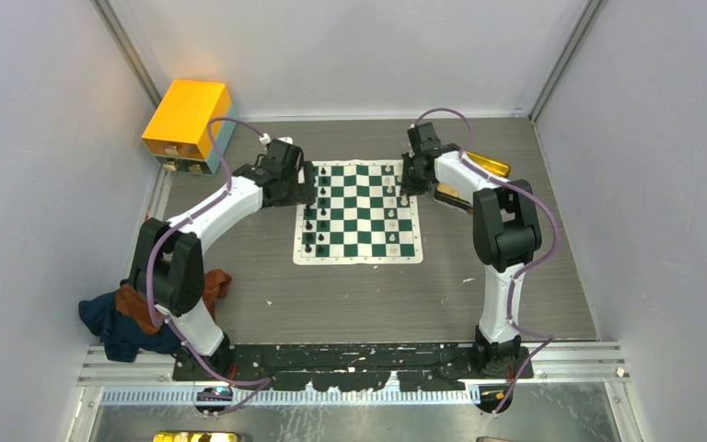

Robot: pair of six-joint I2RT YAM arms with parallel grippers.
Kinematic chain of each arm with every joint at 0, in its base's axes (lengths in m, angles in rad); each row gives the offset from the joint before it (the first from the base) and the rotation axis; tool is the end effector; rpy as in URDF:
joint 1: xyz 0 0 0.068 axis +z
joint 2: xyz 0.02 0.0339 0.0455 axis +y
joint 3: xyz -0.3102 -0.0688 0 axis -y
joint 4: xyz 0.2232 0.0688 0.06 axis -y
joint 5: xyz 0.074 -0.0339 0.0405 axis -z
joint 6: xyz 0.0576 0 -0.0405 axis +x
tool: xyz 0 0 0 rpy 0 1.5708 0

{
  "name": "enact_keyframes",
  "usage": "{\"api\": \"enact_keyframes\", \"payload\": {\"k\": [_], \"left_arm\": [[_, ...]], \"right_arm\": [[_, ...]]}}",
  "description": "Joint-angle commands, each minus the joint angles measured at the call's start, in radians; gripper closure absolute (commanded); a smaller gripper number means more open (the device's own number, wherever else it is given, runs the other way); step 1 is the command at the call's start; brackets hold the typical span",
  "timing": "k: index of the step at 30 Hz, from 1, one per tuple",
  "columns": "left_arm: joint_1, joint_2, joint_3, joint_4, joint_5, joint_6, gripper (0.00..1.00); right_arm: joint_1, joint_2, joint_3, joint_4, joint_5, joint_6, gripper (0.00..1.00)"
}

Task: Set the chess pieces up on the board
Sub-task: Place the chess piece on the chessboard.

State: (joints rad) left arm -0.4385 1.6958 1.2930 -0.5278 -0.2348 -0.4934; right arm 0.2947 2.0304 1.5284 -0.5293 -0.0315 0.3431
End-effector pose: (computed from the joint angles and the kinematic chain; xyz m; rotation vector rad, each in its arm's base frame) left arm 0.3363 -0.1429 0.2847 -0.1641 2.4630 -0.1075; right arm 0.4298 0.1324 0.2238 0.0521 2.6258 0.2669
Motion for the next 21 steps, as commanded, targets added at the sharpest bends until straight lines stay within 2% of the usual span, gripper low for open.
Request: {"api": "enact_keyframes", "payload": {"k": [1, 5, 10, 21], "left_arm": [[-0.002, -0.013, 0.008, 0.031, 0.0, 0.001, 0.03], [-0.002, -0.016, 0.003, 0.032, 0.0, 0.0, 0.03], [-0.002, -0.019, 0.002, 0.033, 0.0, 0.0, 0.03], [-0.001, -0.024, 0.0, 0.035, 0.001, -0.006, 0.03]], "right_arm": [[-0.002, 0.011, 0.018, 0.029, -0.003, 0.003, 0.92], [-0.003, 0.008, 0.014, 0.028, 0.001, 0.002, 0.81], [-0.003, 0.004, 0.016, 0.026, 0.001, 0.001, 0.73], [-0.002, -0.01, 0.032, 0.009, 0.003, -0.009, 0.68]]}}
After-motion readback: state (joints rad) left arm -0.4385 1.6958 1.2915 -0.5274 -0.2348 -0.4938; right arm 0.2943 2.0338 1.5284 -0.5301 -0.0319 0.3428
